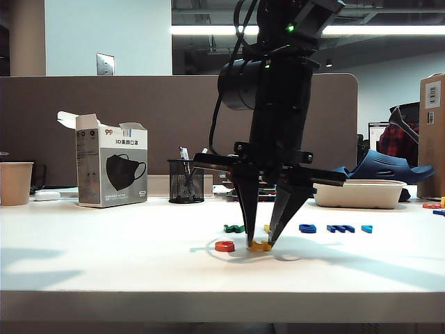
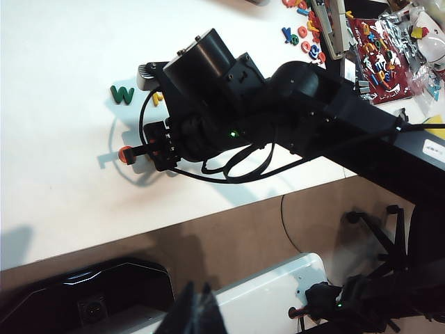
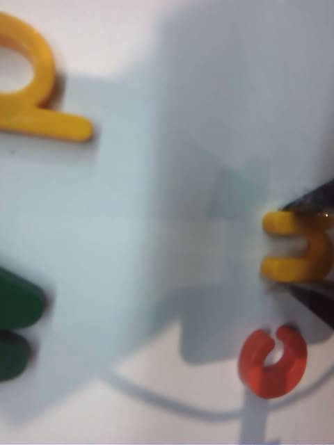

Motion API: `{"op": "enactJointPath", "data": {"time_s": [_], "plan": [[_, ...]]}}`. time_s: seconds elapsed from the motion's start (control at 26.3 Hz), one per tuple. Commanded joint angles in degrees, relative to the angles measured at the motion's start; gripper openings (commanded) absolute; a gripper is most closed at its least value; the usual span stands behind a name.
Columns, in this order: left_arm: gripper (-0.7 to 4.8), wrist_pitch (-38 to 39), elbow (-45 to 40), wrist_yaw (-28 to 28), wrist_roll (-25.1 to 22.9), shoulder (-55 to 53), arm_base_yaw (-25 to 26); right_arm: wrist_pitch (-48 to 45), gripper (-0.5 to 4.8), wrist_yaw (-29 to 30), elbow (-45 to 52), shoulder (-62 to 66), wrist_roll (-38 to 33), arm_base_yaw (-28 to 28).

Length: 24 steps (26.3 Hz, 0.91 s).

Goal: Select the appropriate letters from the row of letter magnets placed on the table to arrange into the word "cup".

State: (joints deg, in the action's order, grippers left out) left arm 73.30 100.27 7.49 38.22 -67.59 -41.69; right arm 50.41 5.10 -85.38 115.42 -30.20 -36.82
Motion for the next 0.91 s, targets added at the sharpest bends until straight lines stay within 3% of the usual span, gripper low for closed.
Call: {"op": "enactJointPath", "data": {"time_s": [0.04, 0.76, 0.91], "plan": [[-0.05, -0.3, 0.1, 0.1, -0.3, 0.1, -0.1, 1.8, 1.12, -0.1, 0.7, 1.8, -0.2, -0.2], [-0.05, -0.3, 0.1, 0.1, -0.3, 0.1, -0.1, 2.0, 1.18, -0.1, 0.7, 2.3, -0.2, -0.2], [-0.05, -0.3, 0.1, 0.1, -0.3, 0.1, -0.1, 2.0, 1.78, -0.1, 0.7, 2.3, -0.2, -0.2]]}}
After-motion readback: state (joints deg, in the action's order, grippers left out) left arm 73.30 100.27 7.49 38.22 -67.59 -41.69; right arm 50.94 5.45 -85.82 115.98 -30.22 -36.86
